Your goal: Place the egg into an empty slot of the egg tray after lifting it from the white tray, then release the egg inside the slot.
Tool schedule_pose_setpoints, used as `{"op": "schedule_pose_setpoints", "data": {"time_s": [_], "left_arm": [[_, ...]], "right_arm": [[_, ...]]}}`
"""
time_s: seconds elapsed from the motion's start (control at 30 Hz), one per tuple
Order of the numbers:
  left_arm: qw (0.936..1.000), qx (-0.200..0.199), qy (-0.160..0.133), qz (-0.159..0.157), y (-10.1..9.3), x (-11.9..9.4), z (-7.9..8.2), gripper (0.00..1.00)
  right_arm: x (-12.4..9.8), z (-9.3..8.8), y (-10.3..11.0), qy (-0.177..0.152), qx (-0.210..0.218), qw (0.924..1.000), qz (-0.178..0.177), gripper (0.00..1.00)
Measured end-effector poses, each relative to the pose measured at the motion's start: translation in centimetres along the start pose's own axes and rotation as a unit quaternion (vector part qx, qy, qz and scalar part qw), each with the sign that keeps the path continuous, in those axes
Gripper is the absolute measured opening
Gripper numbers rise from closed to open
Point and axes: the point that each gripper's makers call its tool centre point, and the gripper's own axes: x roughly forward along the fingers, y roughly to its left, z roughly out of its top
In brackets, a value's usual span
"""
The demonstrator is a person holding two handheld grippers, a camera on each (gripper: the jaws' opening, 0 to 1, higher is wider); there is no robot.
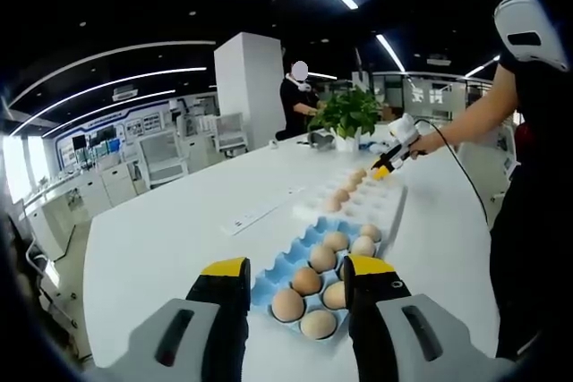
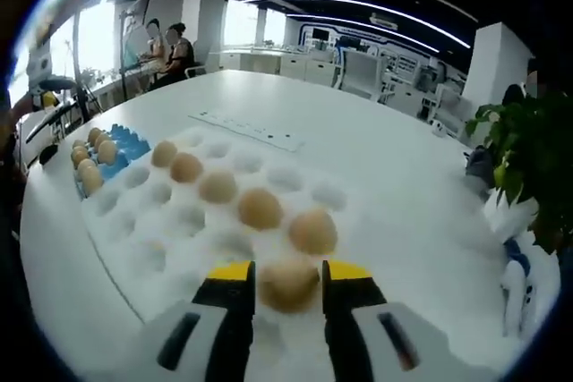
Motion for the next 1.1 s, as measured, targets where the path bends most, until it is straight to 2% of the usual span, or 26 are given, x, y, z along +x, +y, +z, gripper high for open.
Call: {"op": "schedule_pose_setpoints", "data": {"time_s": [0.03,0.17,0.27,0.37,0.57,0.67,0.73,0.8,0.87,0.9,1.03,1.1], "left_arm": [[1.0,0.0,-0.001,-0.001,0.0,0.0,0.0,0.42],[1.0,0.0,0.0,0.0,0.1,0.0,0.0,0.42],[1.0,0.0,-0.003,0.003,0.3,-0.1,0.2,0.42],[1.0,0.001,-0.001,0.003,0.2,-0.1,0.2,0.42],[1.0,0.001,0.0,0.005,0.3,-0.1,0.2,0.42],[1.0,0.001,0.002,0.005,0.3,-0.2,0.1,0.42],[1.0,-0.001,0.0,0.006,0.4,-0.2,0.1,0.42],[1.0,0.0,0.0,0.006,0.4,-0.2,0.1,0.42],[1.0,-0.001,0.002,0.004,0.4,-0.1,0.0,0.42],[1.0,0.0,0.002,0.004,0.4,-0.1,-0.1,0.42],[1.0,-0.001,0.003,0.002,0.4,-0.1,-0.2,0.42],[1.0,-0.001,0.004,0.003,0.4,-0.2,-0.2,0.42]], "right_arm": [[0.2,-0.4,-0.3,0.01,-0.004,0.9999,-0.008,0.3],[0.3,-0.3,0.2,0.01,0.007,0.9999,0.001,0.28],[0.2,-0.6,0.6,0.01,0.039,0.9992,0.008,0.28],[0.2,-0.6,1.1,0.014,0.017,0.9997,0.013,0.28],[0.1,-0.6,1.3,0.017,0.018,0.9996,0.015,0.27],[-0.1,-0.5,1.1,-0.001,0.026,0.9996,0.008,0.26],[-0.3,-0.3,1.2,-0.004,0.028,0.9996,0.001,0.25],[-0.7,0.2,1.3,-0.006,-0.002,1.0,-0.003,0.25],[-1.4,0.9,1.3,-0.012,0.003,0.9999,0.001,0.25],[-1.8,1.6,1.0,-0.026,0.002,0.9997,-0.001,0.25],[-2.7,2.5,1.4,-0.029,-0.021,0.9993,0.009,0.25],[-3.0,3.0,2.1,-0.041,-0.02,0.9987,0.024,0.25]]}}
